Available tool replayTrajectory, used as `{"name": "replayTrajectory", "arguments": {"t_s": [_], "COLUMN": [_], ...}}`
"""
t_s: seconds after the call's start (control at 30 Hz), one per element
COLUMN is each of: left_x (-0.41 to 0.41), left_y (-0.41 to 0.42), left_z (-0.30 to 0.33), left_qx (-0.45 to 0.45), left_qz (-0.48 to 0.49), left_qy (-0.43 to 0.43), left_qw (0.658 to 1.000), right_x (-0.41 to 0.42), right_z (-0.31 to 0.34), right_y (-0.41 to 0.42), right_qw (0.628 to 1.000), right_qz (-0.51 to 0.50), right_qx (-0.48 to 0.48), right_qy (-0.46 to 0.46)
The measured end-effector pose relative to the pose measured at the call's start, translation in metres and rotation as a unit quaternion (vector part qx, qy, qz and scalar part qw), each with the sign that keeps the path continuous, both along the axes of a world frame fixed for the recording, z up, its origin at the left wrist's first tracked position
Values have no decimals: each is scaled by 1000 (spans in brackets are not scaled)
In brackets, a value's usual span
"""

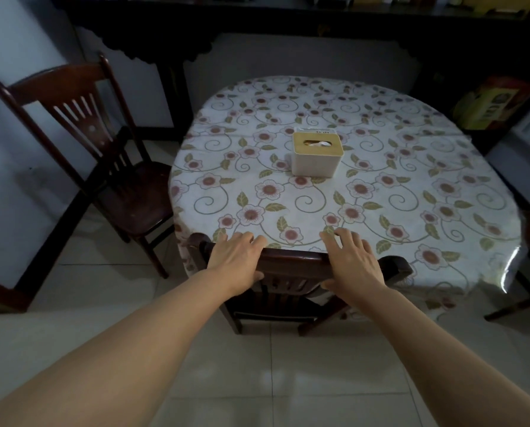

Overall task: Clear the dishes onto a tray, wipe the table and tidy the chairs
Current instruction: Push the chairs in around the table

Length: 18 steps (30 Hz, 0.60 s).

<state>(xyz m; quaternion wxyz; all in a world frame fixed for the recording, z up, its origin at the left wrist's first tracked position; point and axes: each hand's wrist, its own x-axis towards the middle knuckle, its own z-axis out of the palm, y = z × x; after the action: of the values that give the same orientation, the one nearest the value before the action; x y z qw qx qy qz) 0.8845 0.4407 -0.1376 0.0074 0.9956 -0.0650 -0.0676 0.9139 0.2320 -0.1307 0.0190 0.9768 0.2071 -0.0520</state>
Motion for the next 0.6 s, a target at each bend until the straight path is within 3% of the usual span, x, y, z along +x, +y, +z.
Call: {"name": "replayTrajectory", "arguments": {"t_s": [0.33,0.6], "left_x": [-16,-36], "left_y": [63,194], "left_z": [60,88], "left_qx": [-39,-25], "left_qz": [6,2], "left_qy": [-41,-69], "left_qw": [998,997], "right_x": [-17,-33], "right_z": [53,74], "right_y": [79,212], "right_qw": [998,993], "right_qz": [30,11], "right_qx": [56,114], "right_qy": [-14,-30]}}
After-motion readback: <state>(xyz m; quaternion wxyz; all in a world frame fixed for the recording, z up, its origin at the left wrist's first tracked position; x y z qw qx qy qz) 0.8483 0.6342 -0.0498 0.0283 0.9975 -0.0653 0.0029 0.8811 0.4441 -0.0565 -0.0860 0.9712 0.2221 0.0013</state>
